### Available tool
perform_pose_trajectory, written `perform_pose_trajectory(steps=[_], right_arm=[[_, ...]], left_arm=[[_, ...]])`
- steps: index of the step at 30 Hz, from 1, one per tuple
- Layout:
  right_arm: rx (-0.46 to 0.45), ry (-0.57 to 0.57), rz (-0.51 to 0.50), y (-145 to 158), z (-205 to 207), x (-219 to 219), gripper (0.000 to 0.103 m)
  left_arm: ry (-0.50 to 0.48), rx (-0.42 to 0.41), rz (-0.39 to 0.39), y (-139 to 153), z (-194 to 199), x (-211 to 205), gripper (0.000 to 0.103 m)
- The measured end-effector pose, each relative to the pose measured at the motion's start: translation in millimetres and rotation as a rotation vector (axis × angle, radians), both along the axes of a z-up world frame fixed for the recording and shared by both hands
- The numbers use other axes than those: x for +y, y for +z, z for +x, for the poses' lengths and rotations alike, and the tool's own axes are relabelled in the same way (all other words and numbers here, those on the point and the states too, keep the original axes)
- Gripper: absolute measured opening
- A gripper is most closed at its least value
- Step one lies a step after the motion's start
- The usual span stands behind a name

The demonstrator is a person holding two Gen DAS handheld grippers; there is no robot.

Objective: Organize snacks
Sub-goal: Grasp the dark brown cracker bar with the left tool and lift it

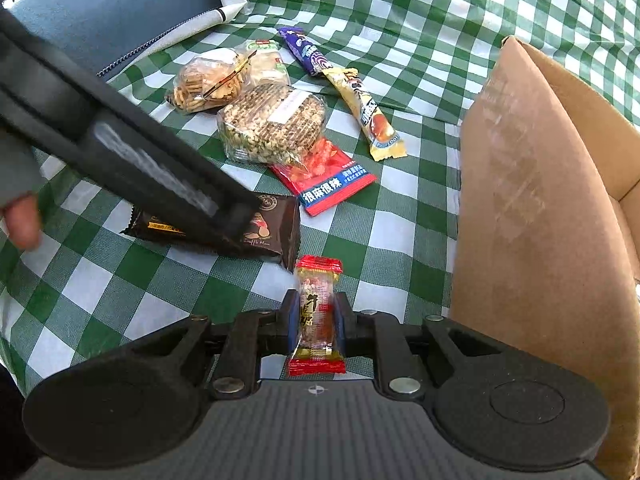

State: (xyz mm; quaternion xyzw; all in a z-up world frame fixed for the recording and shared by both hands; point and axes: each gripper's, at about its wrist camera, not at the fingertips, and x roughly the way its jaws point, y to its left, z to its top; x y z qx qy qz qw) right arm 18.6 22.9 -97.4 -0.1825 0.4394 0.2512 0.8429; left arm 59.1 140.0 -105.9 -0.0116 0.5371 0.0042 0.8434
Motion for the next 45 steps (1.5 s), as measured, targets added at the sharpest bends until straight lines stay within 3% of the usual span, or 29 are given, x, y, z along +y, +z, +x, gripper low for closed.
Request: perform_pose_trajectory(steps=[5, 9, 11, 14, 21, 24, 26, 28, 30, 32, 34, 40, 45], right_arm=[[0.010, -0.005, -0.004, -1.2, 2.6, -2.9, 0.019], [0.009, -0.006, -0.008, -1.4, 2.4, -2.1, 0.019], [0.005, -0.007, -0.010, -1.5, 1.8, -1.1, 0.019], [0.004, -0.010, -0.008, -1.4, 2.1, -0.3, 0.019], [-0.005, 0.010, -0.015, -1.4, -0.9, 1.9, 0.019], [-0.003, 0.012, -0.013, -1.2, -0.9, 1.8, 0.019], [0.000, 0.012, -0.010, -1.2, -0.1, 0.9, 0.019], [0.002, 0.012, -0.009, -1.1, 0.6, 0.2, 0.019], [0.002, 0.012, -0.009, -1.1, 1.1, 0.4, 0.019], [0.002, 0.013, -0.010, -1.2, 1.2, 0.2, 0.019], [-0.001, 0.013, -0.011, -1.0, 1.3, 0.8, 0.019], [-0.046, -0.005, 0.004, 10.2, 2.2, 0.1, 0.019], [-0.083, -0.021, 0.025, 23.2, 3.0, -2.1, 0.019]], left_arm=[[-0.035, 0.019, 0.053, -4.5, 2.7, -6.6, 0.099], [0.000, 0.022, 0.047, 4.5, 2.7, 4.4, 0.075], [0.016, 0.011, 0.022, 13.6, 0.5, 11.9, 0.057], [0.021, 0.009, -0.027, 22.1, -6.4, 17.4, 0.049], [0.015, 0.036, -0.075, 24.1, -10.6, 15.7, 0.048], [0.027, 0.006, -0.070, 24.6, -5.5, 15.1, 0.059], [0.017, -0.003, -0.063, 23.2, -0.9, 10.5, 0.072], [0.003, 0.001, -0.049, 19.1, 3.4, 4.9, 0.073], [-0.008, 0.014, -0.034, 14.6, 6.3, -0.2, 0.071], [-0.010, 0.024, -0.031, 11.8, 7.2, -2.4, 0.053], [-0.005, 0.020, -0.027, 12.5, 6.6, -1.3, 0.045], [0.038, 0.002, -0.110, 21.3, 1.2, 11.6, 0.043], [0.090, -0.059, -0.201, 37.9, -6.8, 22.8, 0.043]])
